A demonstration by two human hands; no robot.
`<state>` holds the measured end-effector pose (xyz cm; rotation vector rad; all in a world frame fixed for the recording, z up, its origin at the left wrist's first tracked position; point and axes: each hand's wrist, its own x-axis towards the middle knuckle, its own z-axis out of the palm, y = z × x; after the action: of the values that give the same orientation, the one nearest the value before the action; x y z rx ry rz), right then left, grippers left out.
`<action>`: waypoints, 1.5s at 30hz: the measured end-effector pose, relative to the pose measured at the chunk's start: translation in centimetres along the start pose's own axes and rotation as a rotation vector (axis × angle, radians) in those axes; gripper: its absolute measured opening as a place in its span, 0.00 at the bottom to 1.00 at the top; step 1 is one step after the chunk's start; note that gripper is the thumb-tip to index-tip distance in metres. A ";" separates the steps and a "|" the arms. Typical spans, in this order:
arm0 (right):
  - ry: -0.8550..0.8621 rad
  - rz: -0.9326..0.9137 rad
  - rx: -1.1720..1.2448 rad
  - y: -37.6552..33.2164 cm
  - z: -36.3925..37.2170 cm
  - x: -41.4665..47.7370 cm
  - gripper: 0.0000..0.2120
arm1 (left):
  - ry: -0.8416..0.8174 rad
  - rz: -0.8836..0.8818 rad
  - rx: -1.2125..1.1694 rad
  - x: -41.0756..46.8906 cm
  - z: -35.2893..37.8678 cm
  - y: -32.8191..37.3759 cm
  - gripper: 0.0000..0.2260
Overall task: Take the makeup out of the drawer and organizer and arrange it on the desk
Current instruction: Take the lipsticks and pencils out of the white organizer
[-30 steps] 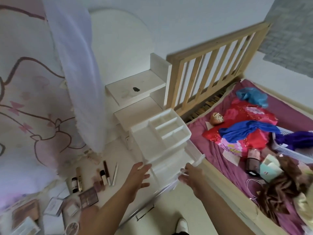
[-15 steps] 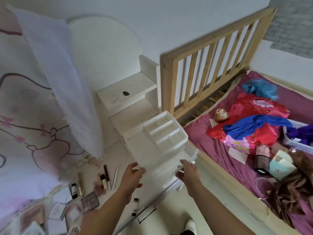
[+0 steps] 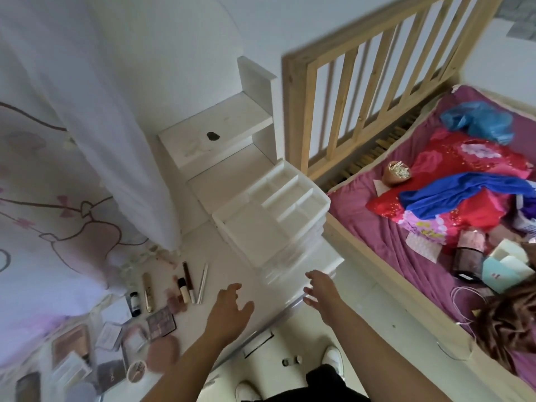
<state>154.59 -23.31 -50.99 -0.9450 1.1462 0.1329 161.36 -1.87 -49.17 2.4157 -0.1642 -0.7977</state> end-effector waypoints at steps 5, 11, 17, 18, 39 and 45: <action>-0.066 0.090 -0.009 3.4 -0.2 1.9 0.04 | -0.096 -0.145 0.032 -0.2 3.2 -3.9 0.25; -0.058 -0.022 0.206 1.4 1.9 4.3 0.12 | -0.090 -0.265 -0.172 1.7 4.8 -4.4 0.24; -0.041 -0.008 0.381 -0.2 2.8 5.1 0.15 | 0.049 -0.193 -0.390 3.9 4.9 0.5 0.25; -0.050 0.000 0.364 -0.2 2.5 5.0 0.15 | 0.077 -0.182 -0.386 4.1 5.0 1.4 0.25; -0.229 0.072 0.204 -0.6 0.6 3.1 0.08 | 0.098 -0.185 -0.839 1.0 2.7 5.2 0.25; -0.224 0.042 0.192 1.9 -2.0 2.2 0.08 | 0.125 -0.139 -0.816 0.5 3.6 6.2 0.36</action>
<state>153.15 -24.27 -54.07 -0.7167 0.9538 0.1553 160.12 -8.89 -48.21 1.6973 0.3258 -0.6063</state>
